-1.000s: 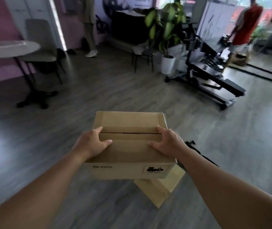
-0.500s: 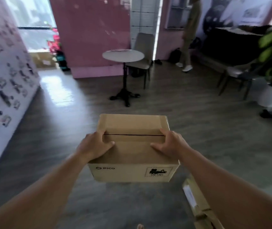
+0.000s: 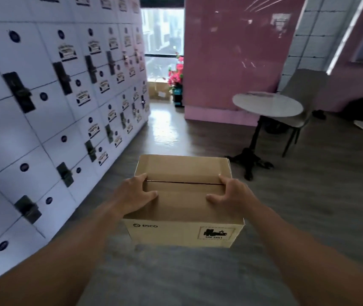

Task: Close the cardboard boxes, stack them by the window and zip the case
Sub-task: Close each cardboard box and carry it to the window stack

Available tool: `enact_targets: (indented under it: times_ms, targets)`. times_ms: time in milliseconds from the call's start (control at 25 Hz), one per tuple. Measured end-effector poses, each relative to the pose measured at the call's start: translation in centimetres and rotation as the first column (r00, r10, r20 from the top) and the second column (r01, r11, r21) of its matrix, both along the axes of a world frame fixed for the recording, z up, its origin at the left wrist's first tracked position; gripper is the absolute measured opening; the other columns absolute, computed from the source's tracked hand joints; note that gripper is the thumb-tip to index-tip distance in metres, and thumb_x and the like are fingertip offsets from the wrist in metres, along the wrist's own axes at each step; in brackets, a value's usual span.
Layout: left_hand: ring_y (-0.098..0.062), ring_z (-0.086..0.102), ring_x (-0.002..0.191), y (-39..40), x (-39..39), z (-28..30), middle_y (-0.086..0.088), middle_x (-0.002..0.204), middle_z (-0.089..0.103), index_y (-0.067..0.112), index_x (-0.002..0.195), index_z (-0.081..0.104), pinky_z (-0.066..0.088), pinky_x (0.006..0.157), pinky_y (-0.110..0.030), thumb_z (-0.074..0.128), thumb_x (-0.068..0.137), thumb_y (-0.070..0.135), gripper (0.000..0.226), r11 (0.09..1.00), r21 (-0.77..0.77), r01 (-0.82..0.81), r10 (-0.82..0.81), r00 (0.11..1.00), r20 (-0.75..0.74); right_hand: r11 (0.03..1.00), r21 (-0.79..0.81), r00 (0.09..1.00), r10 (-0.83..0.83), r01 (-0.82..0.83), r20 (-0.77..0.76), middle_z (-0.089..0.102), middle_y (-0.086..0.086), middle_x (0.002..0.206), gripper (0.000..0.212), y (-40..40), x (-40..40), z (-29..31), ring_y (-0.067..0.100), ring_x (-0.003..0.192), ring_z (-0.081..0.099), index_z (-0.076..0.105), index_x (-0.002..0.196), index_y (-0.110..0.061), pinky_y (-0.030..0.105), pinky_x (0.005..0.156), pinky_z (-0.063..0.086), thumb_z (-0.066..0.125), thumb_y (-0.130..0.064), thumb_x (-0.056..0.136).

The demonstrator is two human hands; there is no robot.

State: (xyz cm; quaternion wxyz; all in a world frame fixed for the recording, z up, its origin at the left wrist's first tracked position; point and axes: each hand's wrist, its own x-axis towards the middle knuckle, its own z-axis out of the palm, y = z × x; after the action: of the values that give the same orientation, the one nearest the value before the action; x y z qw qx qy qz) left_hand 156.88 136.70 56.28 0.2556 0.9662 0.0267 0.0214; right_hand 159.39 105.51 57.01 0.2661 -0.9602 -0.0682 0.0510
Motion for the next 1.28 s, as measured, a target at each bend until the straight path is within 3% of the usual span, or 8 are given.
enact_targets:
  times_ms: [80,280,440,640,760,1000,1280]
  targets:
    - [-0.002,0.049,0.080,2.8,5.3,-0.7,0.009,0.110,0.064,0.028,0.133,0.053,0.032,0.059,-0.013,0.066,0.077,0.059,0.065,0.999,-0.014,-0.037,0.037,0.999,-0.001,0.999,-0.011,0.999,0.044,-0.044,0.010,0.069,0.004,0.115,0.088,2.7,6.5,-0.2,0.019,0.098,0.064,0.052,0.142,-0.019,0.030,0.084,0.051,0.069,-0.066,0.069]
    - [-0.006,0.053,0.083,9.1,19.4,-1.5,0.010,0.103,0.063,0.031,0.129,0.053,0.040,0.062,-0.018,0.060,0.070,0.067,0.070,0.999,-0.033,-0.041,0.041,0.999,0.006,0.997,-0.024,0.997,0.075,-0.075,-0.026,0.064,0.006,0.121,0.084,9.0,21.7,-0.2,0.021,0.106,0.060,0.052,0.142,-0.022,0.032,0.088,0.049,0.074,-0.063,0.072]
    - [-0.008,0.050,0.085,12.8,31.8,-0.5,0.004,0.113,0.066,0.028,0.132,0.053,0.038,0.062,-0.019,0.065,0.074,0.063,0.069,0.999,-0.007,-0.031,0.031,0.999,0.018,0.999,-0.023,0.999,0.045,-0.045,-0.020,0.064,0.006,0.124,0.083,12.5,33.1,0.9,0.022,0.112,0.059,0.053,0.141,-0.021,0.033,0.091,0.049,0.073,-0.064,0.072]
    - [-0.009,0.052,0.085,15.4,46.2,-0.5,0.014,0.095,0.052,0.026,0.130,0.052,0.038,0.063,-0.020,0.068,0.078,0.060,0.064,1.000,-0.011,0.003,-0.003,1.000,-0.002,0.999,-0.025,0.999,0.035,-0.035,-0.019,0.064,0.006,0.124,0.078,15.2,47.5,0.3,0.024,0.113,0.059,0.054,0.138,-0.022,0.037,0.094,0.050,0.074,-0.063,0.074]
    - [-0.008,0.055,0.085,16.4,55.8,-1.2,0.016,0.092,0.053,0.026,0.127,0.054,0.041,0.064,-0.019,0.068,0.080,0.057,0.058,1.000,-0.030,0.005,-0.005,1.000,-0.016,0.998,-0.004,0.998,0.063,-0.063,-0.015,0.064,0.006,0.124,0.076,16.5,58.0,-1.0,0.024,0.113,0.059,0.055,0.137,-0.022,0.037,0.095,0.050,0.074,-0.062,0.075]
    - [-0.018,0.062,0.098,17.9,74.0,0.0,0.001,0.113,0.066,0.024,0.124,0.057,0.053,0.085,-0.034,0.069,0.083,0.050,0.050,0.997,-0.038,-0.060,0.058,0.996,-0.063,0.996,-0.006,0.995,0.094,-0.094,-0.029,0.057,0.009,0.120,0.077,19.3,78.0,-1.2,0.026,0.110,0.057,0.048,0.142,-0.025,0.034,0.090,0.046,0.069,-0.063,0.079]
    - [-0.014,0.061,0.096,24.1,95.5,0.0,0.004,0.113,0.066,0.026,0.125,0.057,0.053,0.085,-0.033,0.069,0.082,0.052,0.052,0.991,-0.087,-0.099,0.096,0.995,-0.039,0.989,-0.038,0.990,0.141,-0.142,-0.023,0.057,0.007,0.115,0.074,25.7,101.5,-1.3,0.024,0.104,0.057,0.052,0.134,-0.024,0.035,0.087,0.047,0.068,-0.067,0.076]
